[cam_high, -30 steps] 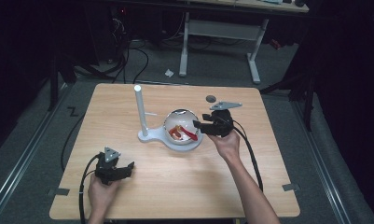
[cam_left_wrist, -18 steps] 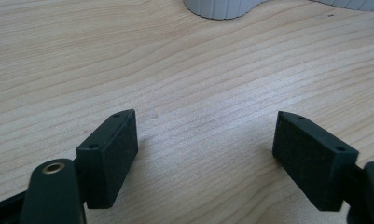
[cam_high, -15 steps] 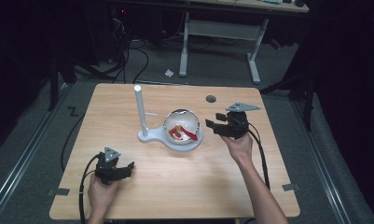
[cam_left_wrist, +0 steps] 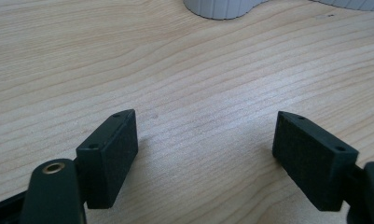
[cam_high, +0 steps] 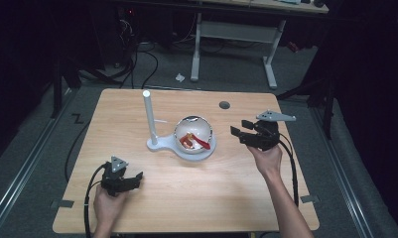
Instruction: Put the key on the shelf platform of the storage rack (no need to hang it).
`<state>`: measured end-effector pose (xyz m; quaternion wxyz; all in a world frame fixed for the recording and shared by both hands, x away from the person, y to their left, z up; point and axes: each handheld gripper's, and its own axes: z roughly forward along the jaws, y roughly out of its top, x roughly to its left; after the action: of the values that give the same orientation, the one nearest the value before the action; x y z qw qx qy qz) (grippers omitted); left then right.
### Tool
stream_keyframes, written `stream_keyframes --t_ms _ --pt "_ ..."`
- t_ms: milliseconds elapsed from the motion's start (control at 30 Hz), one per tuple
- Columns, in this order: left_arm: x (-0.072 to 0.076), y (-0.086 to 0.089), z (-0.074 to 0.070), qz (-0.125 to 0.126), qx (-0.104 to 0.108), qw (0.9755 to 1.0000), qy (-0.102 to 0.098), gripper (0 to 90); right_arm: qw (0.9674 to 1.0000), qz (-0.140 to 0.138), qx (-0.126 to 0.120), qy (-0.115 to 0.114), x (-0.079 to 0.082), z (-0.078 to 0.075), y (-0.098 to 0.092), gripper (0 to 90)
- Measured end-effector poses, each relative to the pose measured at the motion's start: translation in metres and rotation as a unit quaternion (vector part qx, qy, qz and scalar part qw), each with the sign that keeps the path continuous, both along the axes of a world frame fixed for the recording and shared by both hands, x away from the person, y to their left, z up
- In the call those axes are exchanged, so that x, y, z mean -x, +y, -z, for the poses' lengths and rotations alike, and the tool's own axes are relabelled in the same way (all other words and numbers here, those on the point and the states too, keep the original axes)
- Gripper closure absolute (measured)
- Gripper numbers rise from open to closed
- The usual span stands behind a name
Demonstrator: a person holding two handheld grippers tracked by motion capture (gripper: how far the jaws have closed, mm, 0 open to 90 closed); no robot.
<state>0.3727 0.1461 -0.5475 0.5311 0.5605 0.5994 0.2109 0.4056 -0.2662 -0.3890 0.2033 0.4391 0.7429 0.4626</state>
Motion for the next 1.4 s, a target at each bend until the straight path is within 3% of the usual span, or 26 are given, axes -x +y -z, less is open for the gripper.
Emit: stream_keyframes --t_ms 400,833,1400 --pt "0.000 0.000 0.000 0.000 0.001 1.0000 0.000 22.5 0.9992 0.026 -0.031 -0.005 0.013 -0.004 -0.021 43.7" --pt "0.000 0.000 0.000 0.000 0.002 1.0000 0.000 22.4 0.9985 0.046 -0.023 -0.021 0.040 -0.016 -0.042 43.9" --pt "0.000 0.000 0.000 0.000 0.000 1.0000 0.000 22.4 0.9965 0.074 -0.034 -0.020 0.074 -0.005 -0.072 44.5"
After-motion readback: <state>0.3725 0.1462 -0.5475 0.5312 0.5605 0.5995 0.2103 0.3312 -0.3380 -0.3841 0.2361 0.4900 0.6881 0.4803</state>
